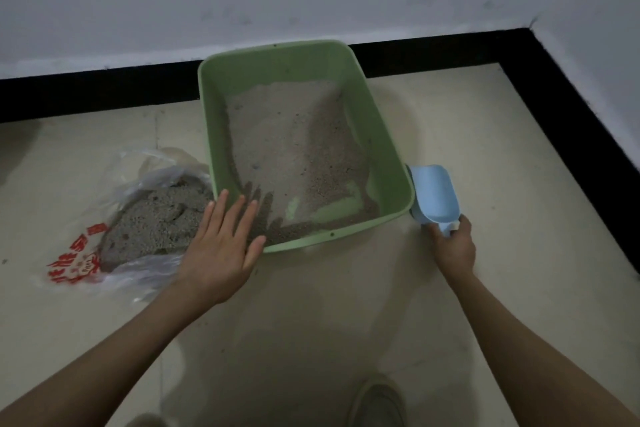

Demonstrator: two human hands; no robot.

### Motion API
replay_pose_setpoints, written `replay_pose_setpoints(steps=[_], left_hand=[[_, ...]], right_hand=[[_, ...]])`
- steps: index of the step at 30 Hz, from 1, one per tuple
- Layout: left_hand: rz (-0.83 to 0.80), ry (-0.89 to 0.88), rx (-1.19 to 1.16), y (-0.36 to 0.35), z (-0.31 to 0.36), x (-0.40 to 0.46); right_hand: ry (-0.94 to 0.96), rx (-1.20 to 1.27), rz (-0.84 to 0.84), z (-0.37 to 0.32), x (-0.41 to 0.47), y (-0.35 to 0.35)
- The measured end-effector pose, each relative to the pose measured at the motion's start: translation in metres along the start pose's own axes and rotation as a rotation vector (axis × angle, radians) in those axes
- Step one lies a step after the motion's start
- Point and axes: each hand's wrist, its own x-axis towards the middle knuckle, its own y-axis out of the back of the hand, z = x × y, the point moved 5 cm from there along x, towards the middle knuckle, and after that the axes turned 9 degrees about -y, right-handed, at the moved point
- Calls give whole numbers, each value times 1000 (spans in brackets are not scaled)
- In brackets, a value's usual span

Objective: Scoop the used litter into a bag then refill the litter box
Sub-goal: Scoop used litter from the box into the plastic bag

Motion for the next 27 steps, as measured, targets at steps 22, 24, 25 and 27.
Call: replay_pose_setpoints(steps=[22,24,25,27], left_hand=[[481,286,-326,79,-123,-46],[433,382,-288,78,-154,-54],[395,427,-290,77,-166,-55],[300,530,-337,68,-186,-52]], right_hand=[[1183,-449,-513,-228,-215,-118],[1148,-683,-720,-220,-248,-151],[1057,-757,-818,-211,-260,-168],[640,-689,-1011,-185,-273,-196]])
